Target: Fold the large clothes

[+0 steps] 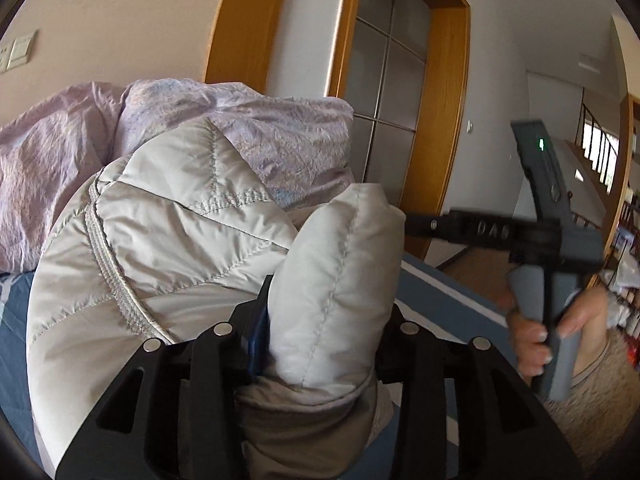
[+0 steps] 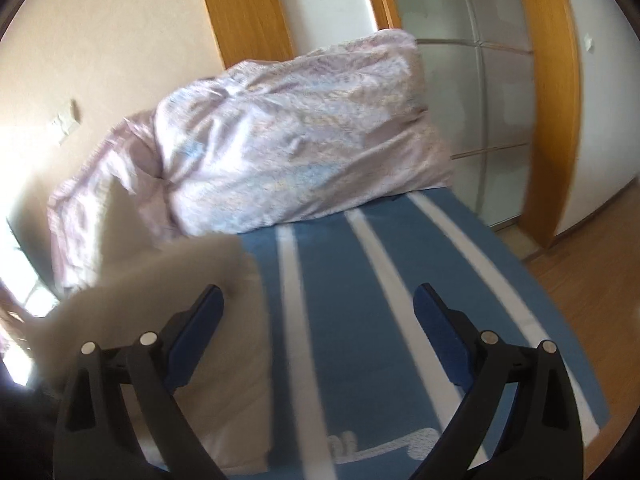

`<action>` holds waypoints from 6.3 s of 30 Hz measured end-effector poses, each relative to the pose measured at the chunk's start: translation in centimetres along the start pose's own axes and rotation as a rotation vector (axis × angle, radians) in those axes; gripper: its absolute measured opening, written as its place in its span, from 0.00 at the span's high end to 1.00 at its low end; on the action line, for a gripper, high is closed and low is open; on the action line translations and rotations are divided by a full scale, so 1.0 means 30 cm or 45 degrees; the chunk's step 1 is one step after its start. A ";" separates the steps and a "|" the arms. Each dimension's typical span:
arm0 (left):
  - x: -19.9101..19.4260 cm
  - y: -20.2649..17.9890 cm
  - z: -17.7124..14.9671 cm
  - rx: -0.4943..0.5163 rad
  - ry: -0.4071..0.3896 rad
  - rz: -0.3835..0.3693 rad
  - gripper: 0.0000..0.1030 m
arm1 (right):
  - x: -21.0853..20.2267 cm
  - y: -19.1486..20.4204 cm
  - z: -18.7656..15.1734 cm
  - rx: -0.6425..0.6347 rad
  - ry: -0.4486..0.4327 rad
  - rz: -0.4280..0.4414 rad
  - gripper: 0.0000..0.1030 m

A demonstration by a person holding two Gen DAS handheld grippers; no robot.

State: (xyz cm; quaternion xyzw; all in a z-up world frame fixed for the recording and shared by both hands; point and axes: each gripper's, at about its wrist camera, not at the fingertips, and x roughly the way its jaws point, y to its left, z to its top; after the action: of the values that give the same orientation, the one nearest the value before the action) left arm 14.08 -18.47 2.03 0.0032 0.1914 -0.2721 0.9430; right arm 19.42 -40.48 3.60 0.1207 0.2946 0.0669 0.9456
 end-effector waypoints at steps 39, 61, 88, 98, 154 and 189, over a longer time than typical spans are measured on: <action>-0.240 0.260 0.102 0.279 0.009 0.306 0.26 | 0.416 0.155 -0.003 -0.081 0.509 0.420 0.79; 0.200 0.487 0.009 0.031 0.413 0.362 0.24 | 0.466 0.103 -0.102 -0.002 0.412 0.301 0.65; 0.213 0.488 -0.010 0.018 0.367 0.374 0.19 | 0.536 0.317 -0.071 -0.255 0.174 0.089 0.57; 0.226 0.491 -0.031 0.010 0.326 0.414 0.16 | 0.589 0.305 -0.089 -0.233 0.208 0.114 0.56; 0.203 0.398 -0.018 0.035 0.447 0.495 0.05 | 0.378 0.276 -0.198 -0.300 0.259 0.110 0.33; 0.000 0.843 -0.057 -0.758 0.508 -0.023 0.01 | 0.475 -0.109 -0.074 0.426 0.755 0.531 0.02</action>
State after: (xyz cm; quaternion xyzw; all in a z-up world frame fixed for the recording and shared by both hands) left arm 26.46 3.27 -2.04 -0.2202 0.4425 -0.2067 0.8444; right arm 29.97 -40.40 -6.77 0.3058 0.5308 0.2405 0.7529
